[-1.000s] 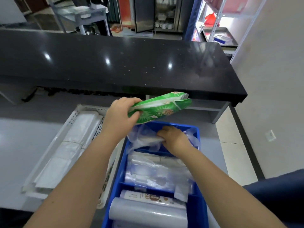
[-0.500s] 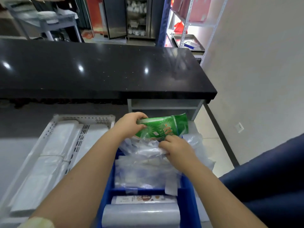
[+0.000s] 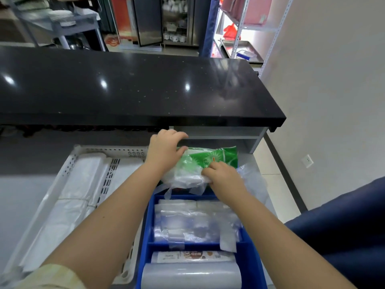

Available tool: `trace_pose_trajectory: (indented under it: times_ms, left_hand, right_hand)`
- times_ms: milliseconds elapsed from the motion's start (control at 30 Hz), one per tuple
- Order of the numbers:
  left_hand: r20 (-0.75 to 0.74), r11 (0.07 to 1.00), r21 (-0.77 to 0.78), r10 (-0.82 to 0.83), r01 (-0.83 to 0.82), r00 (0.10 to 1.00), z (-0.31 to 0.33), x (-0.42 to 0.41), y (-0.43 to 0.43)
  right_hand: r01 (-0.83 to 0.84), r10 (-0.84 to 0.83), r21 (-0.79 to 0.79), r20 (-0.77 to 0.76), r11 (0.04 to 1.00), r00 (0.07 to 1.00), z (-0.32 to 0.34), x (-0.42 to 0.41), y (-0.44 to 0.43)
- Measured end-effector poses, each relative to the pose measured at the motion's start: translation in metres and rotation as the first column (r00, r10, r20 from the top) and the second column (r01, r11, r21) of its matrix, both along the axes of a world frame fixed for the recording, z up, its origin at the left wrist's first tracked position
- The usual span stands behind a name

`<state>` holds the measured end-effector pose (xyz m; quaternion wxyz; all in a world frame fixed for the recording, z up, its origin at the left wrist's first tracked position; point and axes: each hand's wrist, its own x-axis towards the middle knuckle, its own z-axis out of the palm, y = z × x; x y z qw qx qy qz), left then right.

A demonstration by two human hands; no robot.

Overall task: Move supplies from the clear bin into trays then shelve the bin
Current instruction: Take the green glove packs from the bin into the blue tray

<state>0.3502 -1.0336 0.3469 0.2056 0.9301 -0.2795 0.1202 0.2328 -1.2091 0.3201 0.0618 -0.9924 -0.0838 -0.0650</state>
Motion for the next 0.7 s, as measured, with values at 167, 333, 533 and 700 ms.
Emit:
trace_pose_trajectory:
  times_ms: [167,333,533,700]
  left_hand:
    - [-0.164,0.979,-0.187,-0.108,0.077,0.98,0.004,-0.024,0.027]
    - [-0.359,0.983,0.093,-0.117,0.161,0.926,-0.048,-0.065,0.028]
    - [-0.319,0.959,0.218,-0.105,0.181,0.942,-0.071,-0.074,0.021]
    - [-0.377,0.928,0.302,-0.094,0.218,0.921,-0.078,-0.082,0.015]
  right_hand:
    - [-0.155,0.157,0.029,-0.048,0.987,0.987,-0.014,0.023,0.022]
    - [-0.183,0.191,0.1,-0.084,0.978,0.978,-0.034,0.024,0.017]
    - [-0.08,0.088,0.296,-0.014,0.952,0.996,-0.029,-0.005,-0.025]
    - [-0.009,-0.058,0.272,0.238,0.962,0.969,-0.036,-0.023,-0.022]
